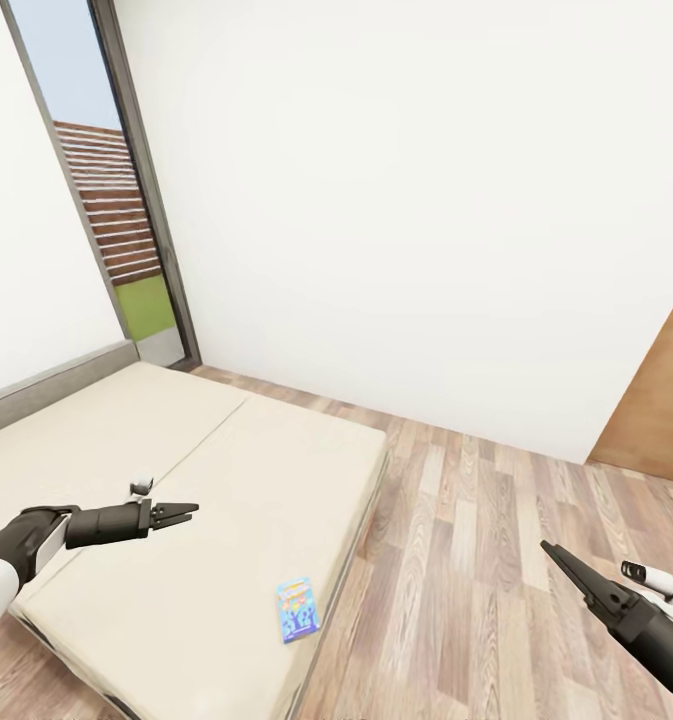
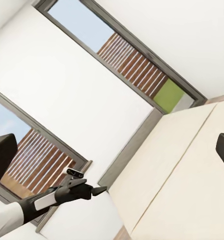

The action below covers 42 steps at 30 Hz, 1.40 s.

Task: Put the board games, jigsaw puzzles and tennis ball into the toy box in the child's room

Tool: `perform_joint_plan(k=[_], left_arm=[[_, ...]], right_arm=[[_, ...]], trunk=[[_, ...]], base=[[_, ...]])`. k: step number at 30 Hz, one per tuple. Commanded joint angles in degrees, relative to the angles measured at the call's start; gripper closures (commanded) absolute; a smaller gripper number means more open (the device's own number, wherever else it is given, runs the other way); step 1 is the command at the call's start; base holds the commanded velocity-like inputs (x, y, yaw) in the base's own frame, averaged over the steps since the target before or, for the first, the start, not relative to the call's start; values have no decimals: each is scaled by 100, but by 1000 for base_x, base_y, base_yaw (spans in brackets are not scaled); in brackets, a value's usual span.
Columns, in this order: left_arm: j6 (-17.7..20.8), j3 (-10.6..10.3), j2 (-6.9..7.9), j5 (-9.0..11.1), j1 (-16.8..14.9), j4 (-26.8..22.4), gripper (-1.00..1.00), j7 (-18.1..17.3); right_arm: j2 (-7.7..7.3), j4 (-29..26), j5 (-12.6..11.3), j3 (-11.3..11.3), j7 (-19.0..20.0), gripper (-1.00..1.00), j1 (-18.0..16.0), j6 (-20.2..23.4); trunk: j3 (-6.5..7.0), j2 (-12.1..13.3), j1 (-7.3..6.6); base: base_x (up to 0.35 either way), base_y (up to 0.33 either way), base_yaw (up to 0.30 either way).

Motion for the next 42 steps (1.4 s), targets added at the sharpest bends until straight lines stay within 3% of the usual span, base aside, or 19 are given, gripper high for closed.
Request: perform_joint_plan(k=[1,12,25,42], left_arm=[[60,-4,1,11,-2,0,-100,-18],[54,-4,0,18,23,2,-100,-18],[43,-4,0,13,30,2,-100,-15],[43,-4,0,13,30,2,-100,-17]], right_arm=[[-3,-4,-35,-1,-8,-100,-1,39],[-6,-4,-46,0,-12,-100,-1,37],[1,-6,-40,1,-9,-100,-1,24],[1,-5,-22,1,-3,-100,-1,6]], trunk=[[-18,-12,3],[-103,-12,3],[-116,-12,3],[-104,-12,3]], base=[[9,-14,0],[2,-4,0],[0,0,3],[0,0,147]])
